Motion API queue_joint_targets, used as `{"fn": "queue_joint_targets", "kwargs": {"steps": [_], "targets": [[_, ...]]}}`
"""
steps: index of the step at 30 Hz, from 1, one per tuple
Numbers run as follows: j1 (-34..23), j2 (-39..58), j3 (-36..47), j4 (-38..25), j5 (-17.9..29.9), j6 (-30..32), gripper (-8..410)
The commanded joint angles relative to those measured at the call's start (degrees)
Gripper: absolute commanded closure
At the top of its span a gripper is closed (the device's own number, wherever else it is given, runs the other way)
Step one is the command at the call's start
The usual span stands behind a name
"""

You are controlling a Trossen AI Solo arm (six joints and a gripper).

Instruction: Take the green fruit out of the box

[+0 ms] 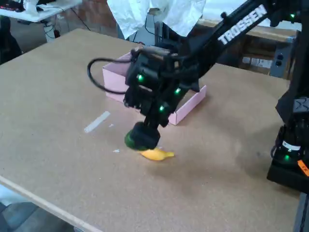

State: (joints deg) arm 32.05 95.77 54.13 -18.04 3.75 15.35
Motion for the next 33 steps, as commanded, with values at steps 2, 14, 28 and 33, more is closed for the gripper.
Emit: {"fn": "queue_joint_targets", "kwargs": {"steps": [2,14,28,33], "targets": [[0.37,7.78,0.04,2.47,-6.45,1.29,402],[0.48,12.59,0.04,4.09,-6.43,1.18,402],[0.46,15.96,0.04,10.27,-3.5,0.98,308],[0.44,15.96,0.09,11.8,-0.09,0.98,250]]}}
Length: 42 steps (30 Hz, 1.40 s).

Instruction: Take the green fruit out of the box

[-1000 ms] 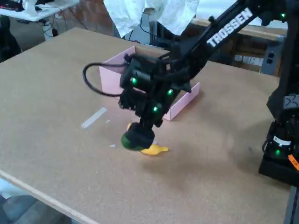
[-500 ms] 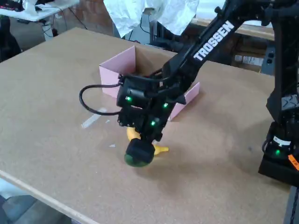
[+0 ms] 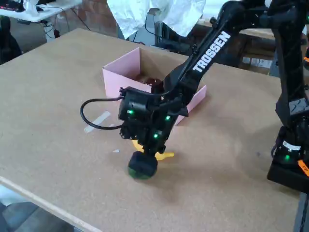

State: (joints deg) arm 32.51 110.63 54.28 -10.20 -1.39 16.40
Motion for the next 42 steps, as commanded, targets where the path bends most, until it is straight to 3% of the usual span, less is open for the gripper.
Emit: {"fn": "queue_joint_targets", "kwargs": {"steps": [1,4,15,30,42], "targets": [[-0.02,1.09,-0.07,4.15,5.95,-0.09,241],[-0.07,1.09,-0.09,4.48,8.35,-0.04,221],[-0.17,1.07,-0.07,5.42,8.92,3.37,183],[-0.33,-0.81,-0.07,7.76,9.84,6.12,90],[-0.72,-0.87,0.2,8.04,11.13,4.81,79]]}}
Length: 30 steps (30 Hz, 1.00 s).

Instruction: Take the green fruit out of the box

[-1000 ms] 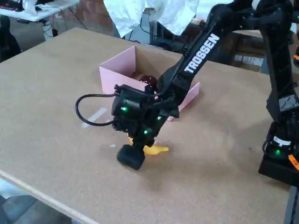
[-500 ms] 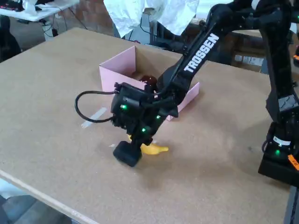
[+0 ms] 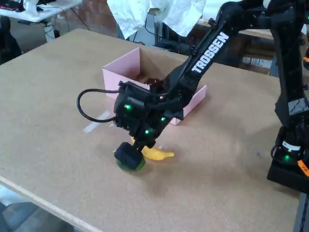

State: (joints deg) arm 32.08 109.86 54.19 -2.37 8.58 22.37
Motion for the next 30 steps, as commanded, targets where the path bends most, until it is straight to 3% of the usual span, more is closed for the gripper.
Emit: {"fn": "queue_joint_targets", "kwargs": {"steps": [1,5,10,18,30], "targets": [[-0.39,-0.22,0.63,0.24,1.88,-1.55,79],[-0.98,-0.57,3.89,-0.31,4.46,-3.17,79],[-1.03,-1.29,9.84,-3.28,4.42,-6.14,79],[-0.98,-2.03,19.41,-16.81,4.44,-6.4,79],[-0.68,-5.55,21.35,-22.49,4.42,-7.43,96]]}}
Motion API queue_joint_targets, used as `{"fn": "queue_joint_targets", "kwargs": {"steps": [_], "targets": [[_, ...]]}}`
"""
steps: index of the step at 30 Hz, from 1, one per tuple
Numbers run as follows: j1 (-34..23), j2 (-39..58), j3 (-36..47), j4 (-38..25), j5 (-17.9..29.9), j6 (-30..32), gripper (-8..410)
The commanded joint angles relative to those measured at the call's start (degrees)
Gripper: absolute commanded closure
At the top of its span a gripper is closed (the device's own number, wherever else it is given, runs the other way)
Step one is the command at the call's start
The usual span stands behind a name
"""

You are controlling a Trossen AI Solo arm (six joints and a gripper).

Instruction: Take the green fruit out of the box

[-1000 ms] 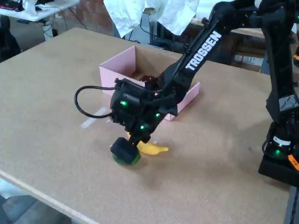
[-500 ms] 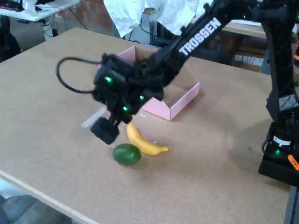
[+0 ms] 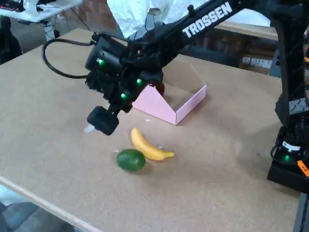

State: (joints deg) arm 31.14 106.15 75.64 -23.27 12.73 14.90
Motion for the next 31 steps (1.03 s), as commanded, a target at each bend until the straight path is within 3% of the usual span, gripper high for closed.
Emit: {"fn": "queue_joint_targets", "kwargs": {"steps": [1,11,19,31], "targets": [[0.39,-2.58,-0.09,-2.43,0.28,0.02,107],[0.9,-10.12,-0.24,-8.63,0.13,0.15,241],[0.94,-10.58,-0.22,-13.4,0.17,0.28,248],[0.98,-10.6,-0.22,-15.54,0.17,-0.17,248]]}}
